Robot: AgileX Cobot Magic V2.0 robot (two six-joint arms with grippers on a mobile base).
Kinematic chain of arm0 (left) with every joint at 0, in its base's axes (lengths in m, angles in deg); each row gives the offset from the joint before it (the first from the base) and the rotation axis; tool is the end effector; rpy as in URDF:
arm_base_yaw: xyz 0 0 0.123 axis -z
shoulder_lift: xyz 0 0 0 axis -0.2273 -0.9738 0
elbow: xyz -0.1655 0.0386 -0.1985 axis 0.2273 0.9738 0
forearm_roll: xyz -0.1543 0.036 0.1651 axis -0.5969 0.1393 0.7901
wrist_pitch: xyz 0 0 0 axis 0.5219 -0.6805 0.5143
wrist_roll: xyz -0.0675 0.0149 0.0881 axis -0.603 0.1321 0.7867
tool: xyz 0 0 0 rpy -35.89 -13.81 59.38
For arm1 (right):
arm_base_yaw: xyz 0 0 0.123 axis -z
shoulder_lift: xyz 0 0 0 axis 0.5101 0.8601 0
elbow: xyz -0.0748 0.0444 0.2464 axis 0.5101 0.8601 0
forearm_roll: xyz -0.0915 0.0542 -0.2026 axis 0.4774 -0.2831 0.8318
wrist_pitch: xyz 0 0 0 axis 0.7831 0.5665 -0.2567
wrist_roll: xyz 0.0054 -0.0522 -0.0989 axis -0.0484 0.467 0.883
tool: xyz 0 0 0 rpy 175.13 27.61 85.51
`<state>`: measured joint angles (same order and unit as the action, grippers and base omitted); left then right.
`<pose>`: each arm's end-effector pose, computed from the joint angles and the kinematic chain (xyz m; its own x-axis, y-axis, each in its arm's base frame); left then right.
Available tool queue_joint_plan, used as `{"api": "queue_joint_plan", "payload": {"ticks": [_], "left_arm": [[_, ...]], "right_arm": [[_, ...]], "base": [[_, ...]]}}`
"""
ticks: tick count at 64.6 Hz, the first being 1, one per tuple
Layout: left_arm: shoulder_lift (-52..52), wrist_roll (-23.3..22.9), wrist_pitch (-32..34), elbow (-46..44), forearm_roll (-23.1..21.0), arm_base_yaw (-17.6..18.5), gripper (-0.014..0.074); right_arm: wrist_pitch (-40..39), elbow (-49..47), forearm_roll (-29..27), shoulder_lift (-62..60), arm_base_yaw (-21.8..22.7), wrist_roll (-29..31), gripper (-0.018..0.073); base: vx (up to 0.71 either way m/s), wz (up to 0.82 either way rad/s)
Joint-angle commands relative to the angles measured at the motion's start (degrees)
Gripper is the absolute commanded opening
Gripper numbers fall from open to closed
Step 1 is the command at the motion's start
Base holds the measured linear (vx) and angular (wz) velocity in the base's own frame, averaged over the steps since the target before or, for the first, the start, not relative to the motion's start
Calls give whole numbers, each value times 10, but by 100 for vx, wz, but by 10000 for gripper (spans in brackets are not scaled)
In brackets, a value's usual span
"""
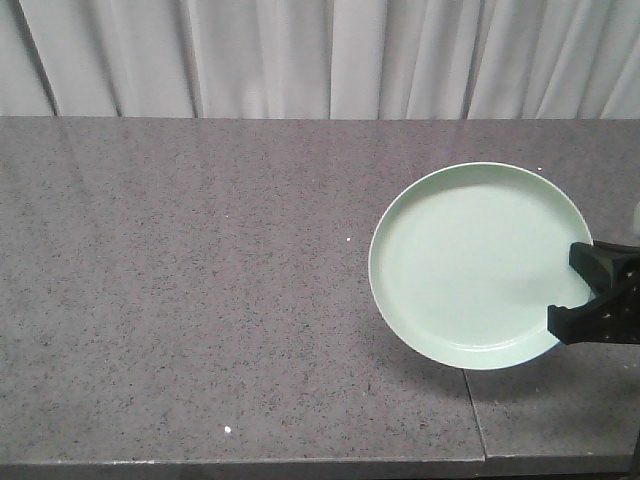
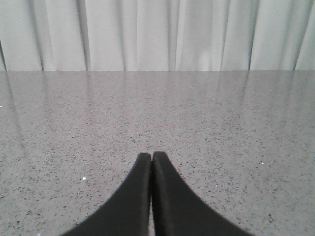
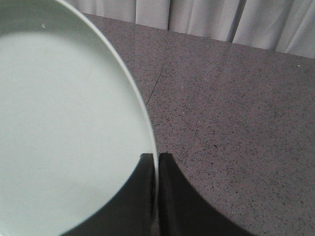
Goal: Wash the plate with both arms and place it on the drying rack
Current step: 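Hold the plate raised in the right gripper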
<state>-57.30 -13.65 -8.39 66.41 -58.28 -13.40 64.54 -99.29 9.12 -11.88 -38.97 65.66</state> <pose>0.0782 0.0000 0.1916 -0.0647 -0.0710 -0.9954 -0.0062 0.9975 -0.0708 0.1922 0.0342 0.2783 -0.3514 -0.1417 -0.9255 -0.2266 0.9720 -0.0628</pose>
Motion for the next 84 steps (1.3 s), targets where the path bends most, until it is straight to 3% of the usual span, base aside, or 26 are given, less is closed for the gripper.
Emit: {"api": "queue_joint_plan", "payload": {"ticks": [1,84], "left_arm": [[9,-5,42,12,-5,2,-6],[9,-5,42,12,-5,2,-6]], "right_arm": [[-43,-14,-3,-8,1,3,-10],[-44,-14,-3,-8,1,3,-10]], "base": [[0,0],[-1,3]]}}
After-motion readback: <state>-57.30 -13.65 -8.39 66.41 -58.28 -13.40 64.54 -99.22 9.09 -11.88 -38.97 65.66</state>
